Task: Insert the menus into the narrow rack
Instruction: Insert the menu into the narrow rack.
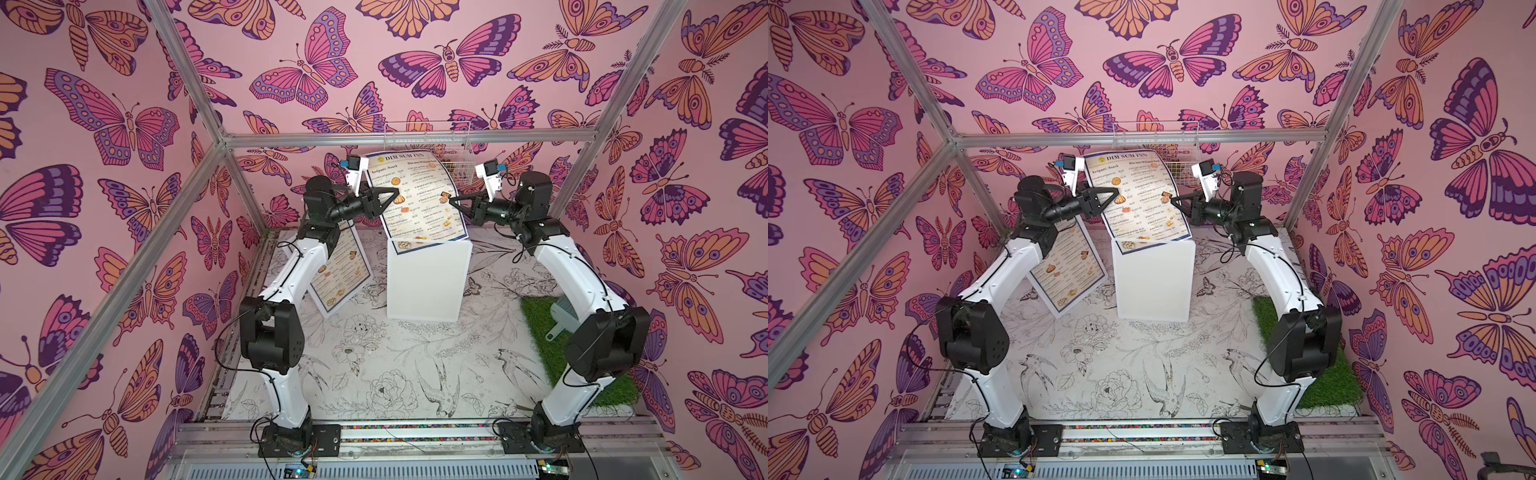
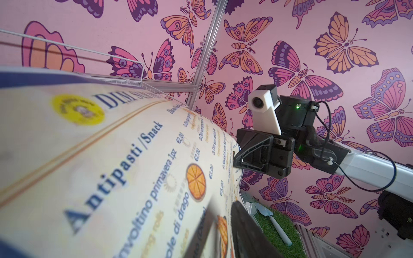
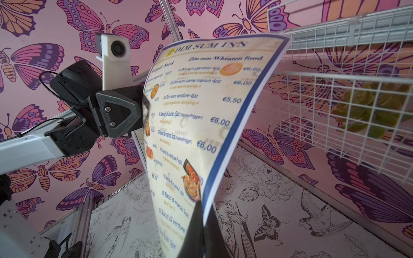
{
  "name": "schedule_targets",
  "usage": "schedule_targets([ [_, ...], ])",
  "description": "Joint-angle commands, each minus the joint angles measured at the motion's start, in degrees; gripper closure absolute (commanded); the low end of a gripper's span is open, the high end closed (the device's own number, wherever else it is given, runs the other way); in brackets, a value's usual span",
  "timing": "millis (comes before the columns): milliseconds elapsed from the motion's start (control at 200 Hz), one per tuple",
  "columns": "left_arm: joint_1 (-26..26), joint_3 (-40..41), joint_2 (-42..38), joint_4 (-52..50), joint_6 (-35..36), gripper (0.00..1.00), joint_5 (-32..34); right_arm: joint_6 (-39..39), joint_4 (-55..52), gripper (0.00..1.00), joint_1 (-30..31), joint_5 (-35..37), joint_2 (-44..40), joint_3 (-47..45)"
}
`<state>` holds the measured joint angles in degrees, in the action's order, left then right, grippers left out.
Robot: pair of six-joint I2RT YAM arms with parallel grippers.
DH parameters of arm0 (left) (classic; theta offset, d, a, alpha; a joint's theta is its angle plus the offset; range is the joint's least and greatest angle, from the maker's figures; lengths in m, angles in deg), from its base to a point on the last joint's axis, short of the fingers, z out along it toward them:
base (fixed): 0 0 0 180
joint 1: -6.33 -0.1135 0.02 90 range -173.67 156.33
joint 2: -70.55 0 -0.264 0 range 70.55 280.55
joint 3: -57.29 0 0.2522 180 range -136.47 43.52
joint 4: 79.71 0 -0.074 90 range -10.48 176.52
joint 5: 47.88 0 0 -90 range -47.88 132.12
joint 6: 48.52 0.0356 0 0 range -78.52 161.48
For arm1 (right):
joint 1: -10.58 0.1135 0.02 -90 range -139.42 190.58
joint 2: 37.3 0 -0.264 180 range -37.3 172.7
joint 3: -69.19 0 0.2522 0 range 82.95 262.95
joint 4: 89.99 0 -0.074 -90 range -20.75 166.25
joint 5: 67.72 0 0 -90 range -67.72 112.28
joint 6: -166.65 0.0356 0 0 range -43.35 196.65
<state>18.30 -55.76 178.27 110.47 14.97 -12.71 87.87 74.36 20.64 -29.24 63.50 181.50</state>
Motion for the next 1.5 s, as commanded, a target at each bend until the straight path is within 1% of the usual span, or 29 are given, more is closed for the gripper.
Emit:
schedule_targets([
  [0, -0.5, -1.1, 1.4, -0.1, -0.6, 0.51, 0.3, 0.8, 1.4, 0.97, 0.6, 1.0, -2.9, -1.2],
  [345, -0.4, -1.4, 1.4, -0.1, -0.9, 0.51, 0.3, 0.0, -1.8, 0.96, 1.1, 2.8, -5.4, -2.2],
  [636, -0.4, -2.0, 1.4, -0.1, -1.2, 0.51, 0.3, -0.3, -1.3, 0.96, 1.1, 5.3, -5.7, -4.4],
  [891, -0.4, -2.1, 1.4, -0.1, -1.3, 0.51, 0.3, 2.0, 1.8, 0.96, 1.1, 6.1, -6.0, -6.5],
  [1167, -0.4, -2.4, 1.5, 0.1, -1.8, 0.51, 0.4, 3.1, 2.4, 0.95, 1.1, 7.2, -7.5, -7.1],
  [1497, -0.4, -2.6, 1.7, 0.5, -2.3, 0.51, 0.3, 5.7, 4.0, 0.94, 1.1, 7.5, -7.4, -7.1],
])
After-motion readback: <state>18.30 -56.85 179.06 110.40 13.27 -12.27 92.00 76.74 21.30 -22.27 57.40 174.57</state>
